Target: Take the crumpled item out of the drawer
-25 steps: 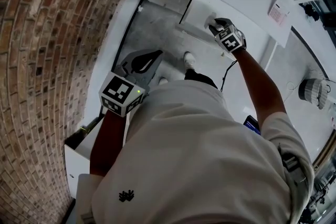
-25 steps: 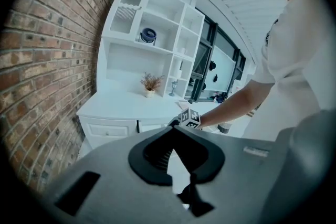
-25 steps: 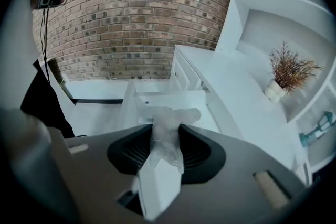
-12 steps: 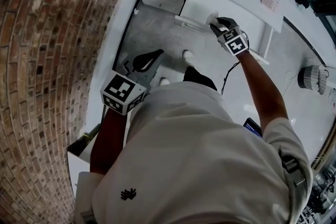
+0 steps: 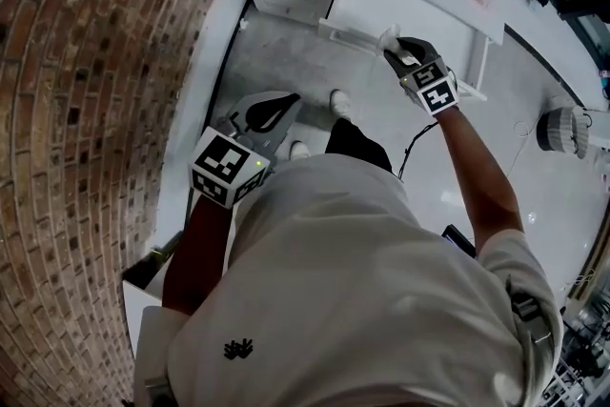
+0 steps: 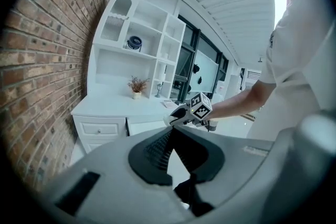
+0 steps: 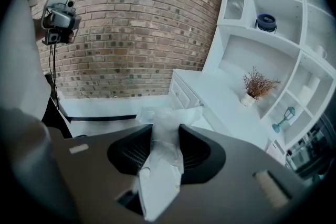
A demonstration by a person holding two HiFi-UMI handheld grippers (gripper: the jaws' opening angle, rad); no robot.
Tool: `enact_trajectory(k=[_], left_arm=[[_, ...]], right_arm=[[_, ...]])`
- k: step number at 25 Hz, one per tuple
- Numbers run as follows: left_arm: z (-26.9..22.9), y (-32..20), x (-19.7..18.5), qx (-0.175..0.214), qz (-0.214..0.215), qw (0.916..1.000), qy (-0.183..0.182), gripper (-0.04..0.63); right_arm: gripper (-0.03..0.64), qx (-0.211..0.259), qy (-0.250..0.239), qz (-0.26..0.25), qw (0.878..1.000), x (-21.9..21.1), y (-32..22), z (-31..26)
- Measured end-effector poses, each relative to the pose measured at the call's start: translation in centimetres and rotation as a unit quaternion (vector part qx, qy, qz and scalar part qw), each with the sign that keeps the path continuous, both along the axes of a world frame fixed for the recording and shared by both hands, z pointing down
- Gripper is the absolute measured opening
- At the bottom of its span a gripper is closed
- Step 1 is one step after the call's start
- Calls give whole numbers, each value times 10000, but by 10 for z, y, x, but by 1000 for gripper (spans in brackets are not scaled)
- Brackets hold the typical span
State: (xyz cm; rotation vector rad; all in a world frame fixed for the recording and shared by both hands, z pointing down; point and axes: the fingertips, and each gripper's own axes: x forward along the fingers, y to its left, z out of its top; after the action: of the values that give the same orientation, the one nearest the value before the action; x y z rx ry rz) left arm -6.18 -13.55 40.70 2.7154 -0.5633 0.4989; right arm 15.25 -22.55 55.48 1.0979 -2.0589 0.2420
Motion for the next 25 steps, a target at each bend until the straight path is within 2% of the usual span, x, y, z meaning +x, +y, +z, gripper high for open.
enact_trajectory(k=[13, 25], left_arm=[[-1, 37, -18, 86, 165, 9998, 110, 6], [5, 65, -26, 64, 197, 9997, 86, 8]], right_arm=[[160, 402, -141, -157, 9990, -42, 57, -72], [158, 516, -272, -307, 9978, -66, 97, -106]])
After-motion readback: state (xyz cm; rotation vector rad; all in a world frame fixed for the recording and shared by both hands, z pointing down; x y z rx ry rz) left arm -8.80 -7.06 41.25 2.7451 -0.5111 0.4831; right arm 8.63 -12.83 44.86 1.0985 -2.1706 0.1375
